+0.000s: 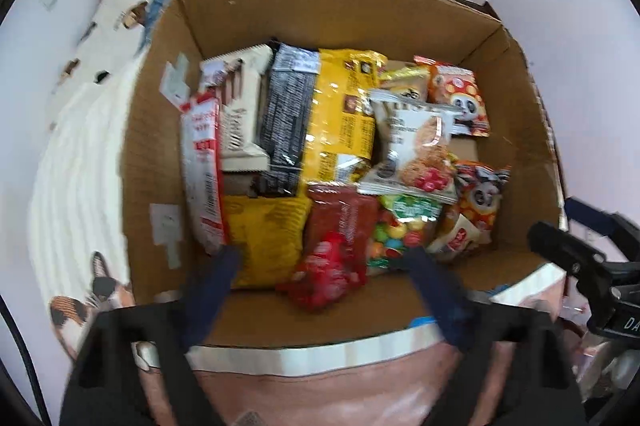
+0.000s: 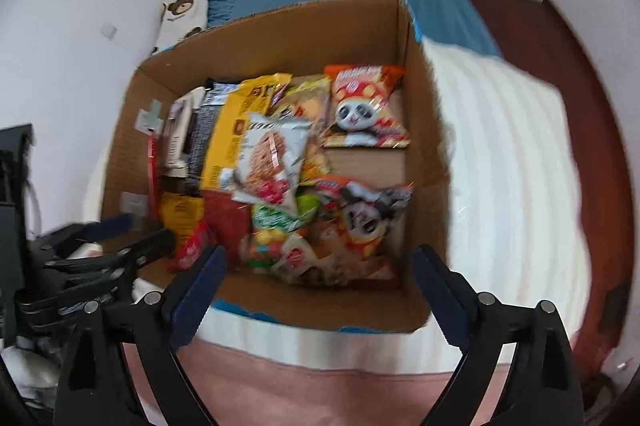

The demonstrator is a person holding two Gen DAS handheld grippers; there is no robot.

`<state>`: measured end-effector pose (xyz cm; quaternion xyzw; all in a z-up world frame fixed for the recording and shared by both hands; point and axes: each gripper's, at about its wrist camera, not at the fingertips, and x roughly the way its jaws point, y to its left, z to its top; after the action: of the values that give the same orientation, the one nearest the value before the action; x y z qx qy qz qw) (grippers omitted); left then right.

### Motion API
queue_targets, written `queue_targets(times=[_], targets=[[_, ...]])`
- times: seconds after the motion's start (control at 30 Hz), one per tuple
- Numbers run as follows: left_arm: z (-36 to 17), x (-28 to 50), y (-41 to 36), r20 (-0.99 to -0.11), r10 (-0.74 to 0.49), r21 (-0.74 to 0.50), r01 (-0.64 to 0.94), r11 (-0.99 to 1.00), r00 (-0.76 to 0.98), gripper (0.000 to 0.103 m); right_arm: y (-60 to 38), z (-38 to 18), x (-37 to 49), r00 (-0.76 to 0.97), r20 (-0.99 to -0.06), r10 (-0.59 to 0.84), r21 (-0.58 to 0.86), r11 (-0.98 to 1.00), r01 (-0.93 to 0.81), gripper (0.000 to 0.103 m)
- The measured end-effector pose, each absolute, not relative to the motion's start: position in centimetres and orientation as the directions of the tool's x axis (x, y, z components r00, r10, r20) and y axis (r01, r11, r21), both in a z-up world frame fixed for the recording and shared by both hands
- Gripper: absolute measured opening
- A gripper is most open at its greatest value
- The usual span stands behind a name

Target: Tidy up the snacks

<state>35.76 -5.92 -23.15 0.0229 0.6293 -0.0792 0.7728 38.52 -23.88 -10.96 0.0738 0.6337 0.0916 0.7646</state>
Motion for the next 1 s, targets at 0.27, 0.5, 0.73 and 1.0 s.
queue_targets(times=[0.27,0.5,0.73,1.0], targets=[[-21.5,35.5,-5.2,-0.948,-0.045,-0.016,0.095,0.995,0.315,0.103,-23.6,-10.5,38.6,0.275,-0.957,0.093,0.080,0.995,-0.056,0.103],[-20.5,35.0,-5.1,-0.938,-0.025,0.001,0.076,0.997,0.345,0.103,-23.9,-9.9,37.9,0.306,-0.949,0.072,0.063,0.997,-0.038,0.103],[-16.6,32.3,-5.4,-0.898,-0.025,-0.003,0.051,0.999,0.439,0.103,-24.6,-6.0,35.4,0.407,-0.911,0.064,0.063,0.998,-0.017,0.103],[-11.1,26.0,-6.5,-0.827,0.016,0.052,0.048,0.998,0.562,0.103,-25.2,1.3,29.4,0.547,-0.835,0.060,0.055,0.998,-0.025,0.103]])
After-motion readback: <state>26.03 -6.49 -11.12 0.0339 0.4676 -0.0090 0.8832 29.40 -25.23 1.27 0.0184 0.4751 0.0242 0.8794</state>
